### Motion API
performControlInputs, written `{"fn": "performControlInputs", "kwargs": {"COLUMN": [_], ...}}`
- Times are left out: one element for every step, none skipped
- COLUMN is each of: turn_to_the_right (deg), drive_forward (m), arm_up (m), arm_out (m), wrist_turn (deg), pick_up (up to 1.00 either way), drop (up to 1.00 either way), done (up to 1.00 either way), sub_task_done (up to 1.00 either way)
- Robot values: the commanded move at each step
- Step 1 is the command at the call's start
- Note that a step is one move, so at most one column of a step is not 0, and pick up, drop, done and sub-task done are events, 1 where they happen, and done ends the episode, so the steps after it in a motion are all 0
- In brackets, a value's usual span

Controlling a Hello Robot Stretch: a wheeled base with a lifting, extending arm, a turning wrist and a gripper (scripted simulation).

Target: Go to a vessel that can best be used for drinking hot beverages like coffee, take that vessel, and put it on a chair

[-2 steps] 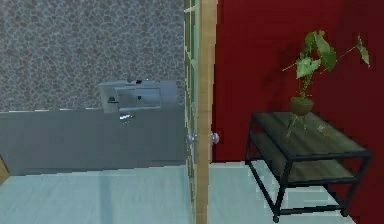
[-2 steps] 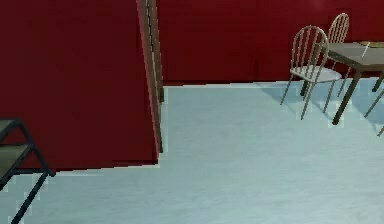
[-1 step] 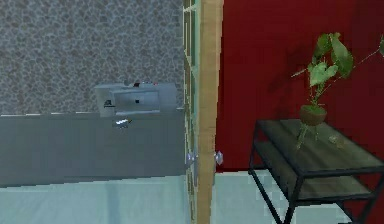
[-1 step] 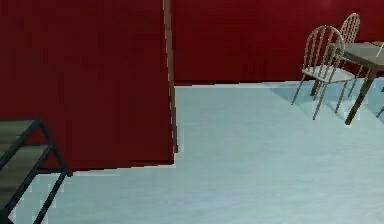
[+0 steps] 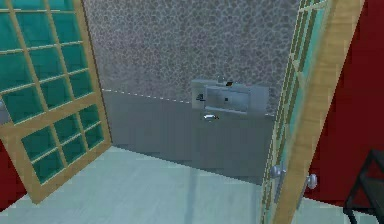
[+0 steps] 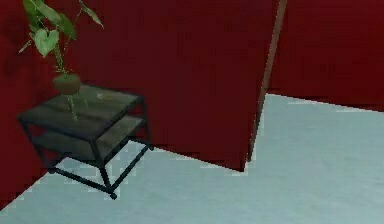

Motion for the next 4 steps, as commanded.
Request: {"fn": "performControlInputs", "kwargs": {"turn_to_the_right": [0.0,15.0,0.0,21.0], "drive_forward": [0.65,0.00,1.00,0.00], "arm_up": [0.00,0.00,0.00,0.00], "arm_out": [0.00,0.00,0.00,0.00], "wrist_turn": [0.0,0.0,0.0,0.0], "pick_up": [0.00,0.00,0.00,0.00], "drop": [0.00,0.00,0.00,0.00], "done": [0.00,0.00,0.00,0.00], "sub_task_done": [0.00,0.00,0.00,0.00]}}
